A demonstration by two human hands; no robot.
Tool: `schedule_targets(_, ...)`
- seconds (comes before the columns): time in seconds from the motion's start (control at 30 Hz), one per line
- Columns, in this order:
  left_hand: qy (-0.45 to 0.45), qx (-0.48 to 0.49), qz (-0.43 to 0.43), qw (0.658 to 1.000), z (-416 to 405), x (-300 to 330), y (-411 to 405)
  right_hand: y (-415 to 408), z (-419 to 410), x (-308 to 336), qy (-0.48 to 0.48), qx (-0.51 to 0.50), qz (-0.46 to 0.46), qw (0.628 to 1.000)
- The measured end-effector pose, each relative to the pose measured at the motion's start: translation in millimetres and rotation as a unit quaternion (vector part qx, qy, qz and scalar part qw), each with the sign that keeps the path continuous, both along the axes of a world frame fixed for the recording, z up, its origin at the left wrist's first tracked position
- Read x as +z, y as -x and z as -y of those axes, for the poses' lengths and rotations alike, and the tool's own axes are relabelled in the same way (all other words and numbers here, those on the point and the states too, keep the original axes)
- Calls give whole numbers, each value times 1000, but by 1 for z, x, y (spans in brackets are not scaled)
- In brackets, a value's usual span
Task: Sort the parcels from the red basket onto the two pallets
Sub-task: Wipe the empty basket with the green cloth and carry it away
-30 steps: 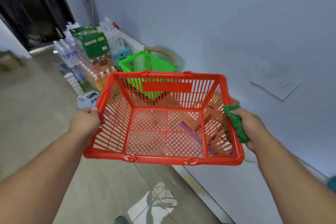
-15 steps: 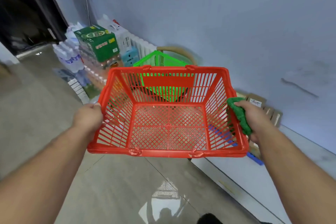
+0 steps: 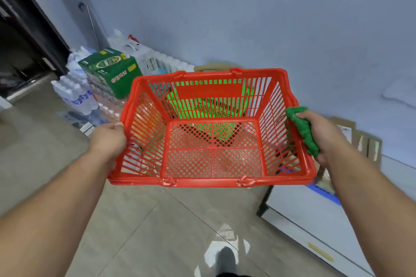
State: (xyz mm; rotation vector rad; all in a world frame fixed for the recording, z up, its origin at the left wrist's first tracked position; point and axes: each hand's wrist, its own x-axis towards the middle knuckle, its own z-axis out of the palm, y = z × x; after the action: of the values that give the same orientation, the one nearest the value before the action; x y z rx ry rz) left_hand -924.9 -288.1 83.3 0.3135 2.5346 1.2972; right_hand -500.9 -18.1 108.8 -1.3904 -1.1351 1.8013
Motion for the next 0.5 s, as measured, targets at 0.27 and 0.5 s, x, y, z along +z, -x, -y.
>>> schedule_targets(0.27, 15, -15, -23, 1000, -58, 33, 53, 53, -25, 20, -3, -26, -31, 999)
schedule_targets(0.5, 11, -56, -37, 998, -113, 33, 116, 101, -31, 19, -9, -76, -36, 996)
